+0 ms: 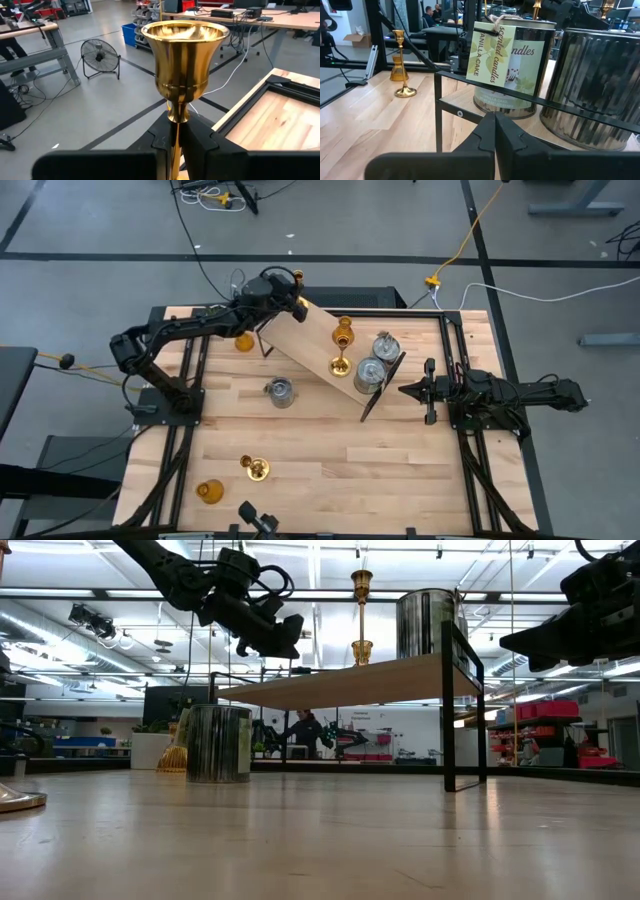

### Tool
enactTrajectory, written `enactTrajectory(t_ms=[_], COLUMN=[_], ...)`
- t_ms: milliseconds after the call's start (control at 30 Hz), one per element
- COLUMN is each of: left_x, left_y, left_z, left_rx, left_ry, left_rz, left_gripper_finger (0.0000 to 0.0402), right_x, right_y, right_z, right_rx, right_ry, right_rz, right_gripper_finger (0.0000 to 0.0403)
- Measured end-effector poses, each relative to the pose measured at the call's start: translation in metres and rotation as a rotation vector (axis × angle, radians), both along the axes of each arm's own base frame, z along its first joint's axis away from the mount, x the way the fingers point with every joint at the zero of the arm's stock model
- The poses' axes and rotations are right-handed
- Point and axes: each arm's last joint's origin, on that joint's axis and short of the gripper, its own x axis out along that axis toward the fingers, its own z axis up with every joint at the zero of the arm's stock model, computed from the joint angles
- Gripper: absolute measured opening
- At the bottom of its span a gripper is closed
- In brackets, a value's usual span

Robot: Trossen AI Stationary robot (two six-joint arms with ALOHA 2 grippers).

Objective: Pick & Place candle stick holders
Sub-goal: Adjust the gold candle holders on the shelf

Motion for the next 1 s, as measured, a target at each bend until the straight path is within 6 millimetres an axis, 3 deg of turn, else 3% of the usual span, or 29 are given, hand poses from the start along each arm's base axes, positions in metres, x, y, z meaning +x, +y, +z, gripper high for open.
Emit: enactTrajectory(t_ms=[1000], left_x=[0.0000], left_y=[-0.0002], left_z=[-0.0003], left_rx=[-0.002], left_ry=[0.002], left_rz=[0.006], left_gripper_finger=[0.0040], right_x=[0.0000], right_y=[0.0000], right_z=[0.0000], right_rx=[0.000], right_ry=[0.000], right_rz=[0.000], right_gripper_finger=[0.0003])
